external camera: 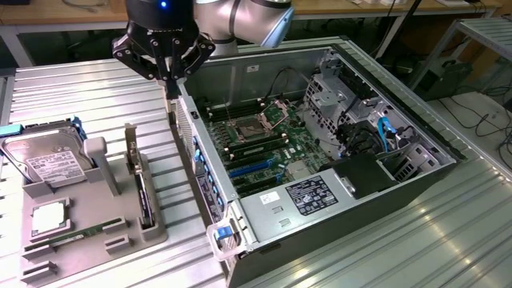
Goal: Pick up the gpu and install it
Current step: 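Reach for the gpu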
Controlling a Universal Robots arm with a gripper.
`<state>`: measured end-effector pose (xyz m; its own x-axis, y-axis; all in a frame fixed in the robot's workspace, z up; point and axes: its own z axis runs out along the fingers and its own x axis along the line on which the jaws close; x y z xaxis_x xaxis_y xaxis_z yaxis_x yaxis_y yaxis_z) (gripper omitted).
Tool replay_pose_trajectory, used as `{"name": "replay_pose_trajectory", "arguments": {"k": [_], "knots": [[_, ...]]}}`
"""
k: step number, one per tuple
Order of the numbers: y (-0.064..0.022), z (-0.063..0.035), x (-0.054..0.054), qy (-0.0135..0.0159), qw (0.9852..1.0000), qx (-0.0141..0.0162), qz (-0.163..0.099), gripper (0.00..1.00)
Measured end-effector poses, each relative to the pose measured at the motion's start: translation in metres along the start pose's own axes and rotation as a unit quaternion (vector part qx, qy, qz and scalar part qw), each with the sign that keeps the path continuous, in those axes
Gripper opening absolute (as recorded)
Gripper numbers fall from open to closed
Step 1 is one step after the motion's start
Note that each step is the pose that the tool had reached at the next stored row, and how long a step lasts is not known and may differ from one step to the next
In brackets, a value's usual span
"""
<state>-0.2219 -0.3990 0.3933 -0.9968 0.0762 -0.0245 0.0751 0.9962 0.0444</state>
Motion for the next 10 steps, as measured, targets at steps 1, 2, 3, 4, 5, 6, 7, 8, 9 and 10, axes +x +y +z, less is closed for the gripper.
{"name": "replay_pose_trajectory", "arguments": {"k": [1,2,3,4,5,6,7,8,9,10], "knots": [[-0.0001,0.0,0.0009,0.0,1.0,0.0,0.0,0.11],[-0.0002,-0.0001,0.0018,0.0,1.0,0.0,0.0,0.11],[-0.0002,-0.0001,0.0027,0.0,1.0,0.0,0.0,0.11],[-0.0003,-0.0001,0.0035,0.0,1.0,0.0,0.0,0.11],[-0.0003,-0.0001,0.0044,0.0,1.0,0.0,0.0,0.11],[-0.0004,-0.0001,0.0052,0.0,1.0,0.0,0.0,0.11],[-0.0005,-0.0002,0.0066,0.0,1.0,0.0,0.0,0.11],[-0.0006,-0.0002,0.0076,0.0,1.0,0.0001,0.0,0.11],[-0.0007,-0.0003,0.0091,0.0,1.0,0.0,0.0,0.11],[-0.0008,-0.0003,0.0102,0.0,1.0,0.0001,0.0,0.11]]}}
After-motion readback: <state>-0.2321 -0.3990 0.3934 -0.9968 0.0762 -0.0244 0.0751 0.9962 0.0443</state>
